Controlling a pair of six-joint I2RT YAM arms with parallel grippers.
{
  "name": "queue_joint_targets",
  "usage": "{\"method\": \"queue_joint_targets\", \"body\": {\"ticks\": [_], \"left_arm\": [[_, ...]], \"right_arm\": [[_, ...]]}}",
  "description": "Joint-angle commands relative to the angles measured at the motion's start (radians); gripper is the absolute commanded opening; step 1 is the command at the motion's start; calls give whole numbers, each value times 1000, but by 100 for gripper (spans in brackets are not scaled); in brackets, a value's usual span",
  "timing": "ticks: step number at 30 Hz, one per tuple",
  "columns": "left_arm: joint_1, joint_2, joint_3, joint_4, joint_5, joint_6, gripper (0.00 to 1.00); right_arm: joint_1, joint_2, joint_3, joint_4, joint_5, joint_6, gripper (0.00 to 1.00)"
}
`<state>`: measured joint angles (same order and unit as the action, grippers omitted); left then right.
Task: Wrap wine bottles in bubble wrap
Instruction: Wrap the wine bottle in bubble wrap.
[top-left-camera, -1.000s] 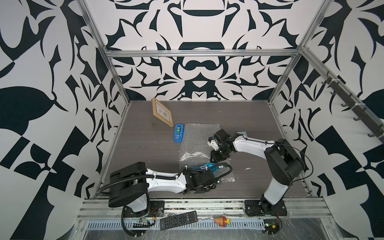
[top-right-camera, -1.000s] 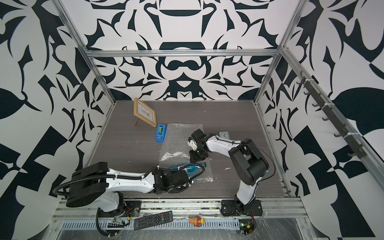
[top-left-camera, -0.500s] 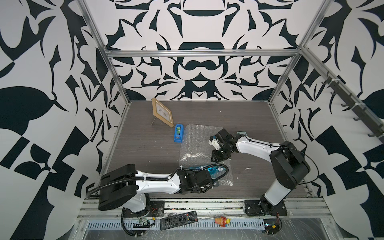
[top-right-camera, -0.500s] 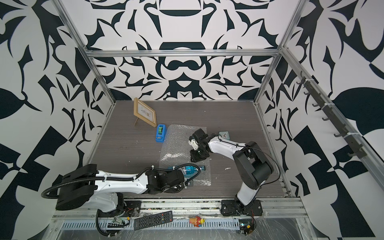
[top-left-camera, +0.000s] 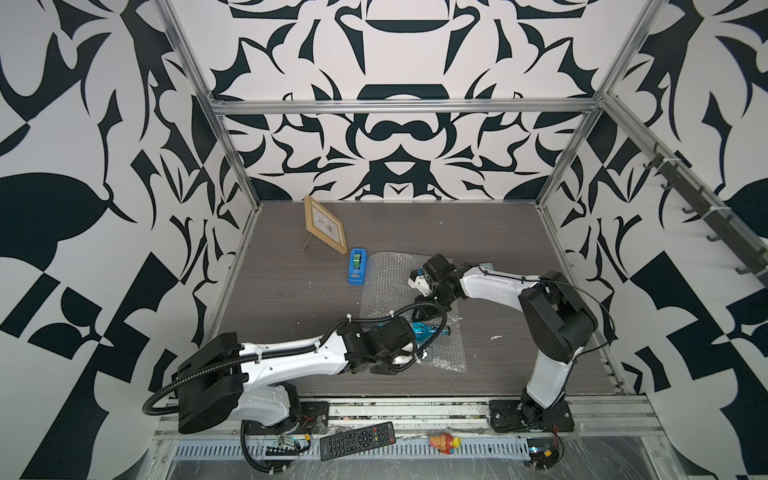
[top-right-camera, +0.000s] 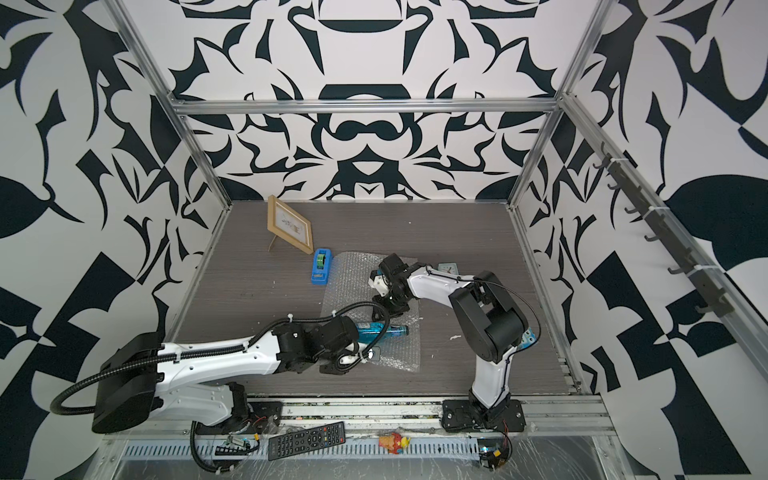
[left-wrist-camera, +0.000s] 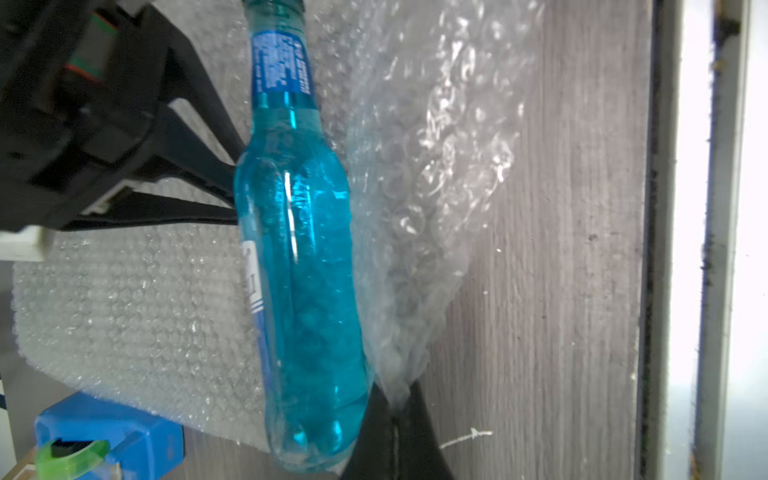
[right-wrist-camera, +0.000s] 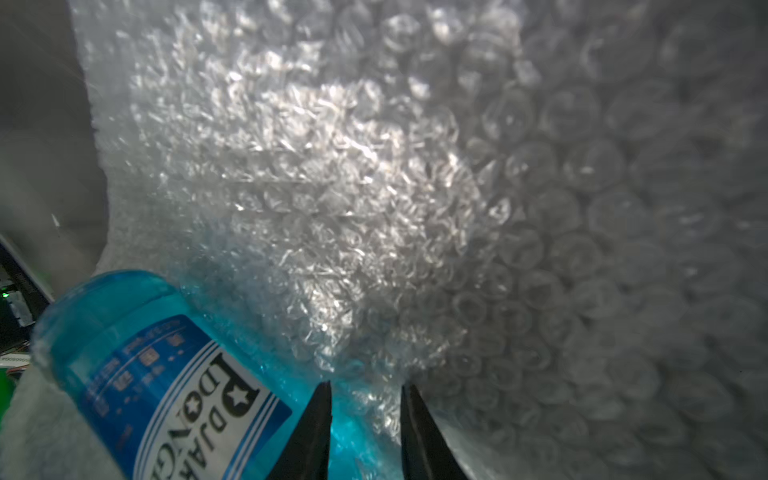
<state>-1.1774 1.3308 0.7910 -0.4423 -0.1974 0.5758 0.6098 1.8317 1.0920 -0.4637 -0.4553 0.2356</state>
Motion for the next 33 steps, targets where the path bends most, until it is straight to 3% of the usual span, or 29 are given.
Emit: {"method": "queue_joint_targets", "body": {"ticks": [1, 15, 28, 33], "left_arm": [[49, 7, 61, -69, 103, 52, 0], [184, 202, 193, -47, 146, 124, 2], [247, 226, 194, 41, 160, 130, 13], [266, 264, 194, 57, 163, 109, 19]], "right_arm": [[-1, -3, 4, 17, -58, -15, 30], [-62, -7, 30, 29, -183, -66, 29], [-77, 35, 94, -24, -200, -123, 30], [-106, -32, 78, 6, -184, -94, 38]]}}
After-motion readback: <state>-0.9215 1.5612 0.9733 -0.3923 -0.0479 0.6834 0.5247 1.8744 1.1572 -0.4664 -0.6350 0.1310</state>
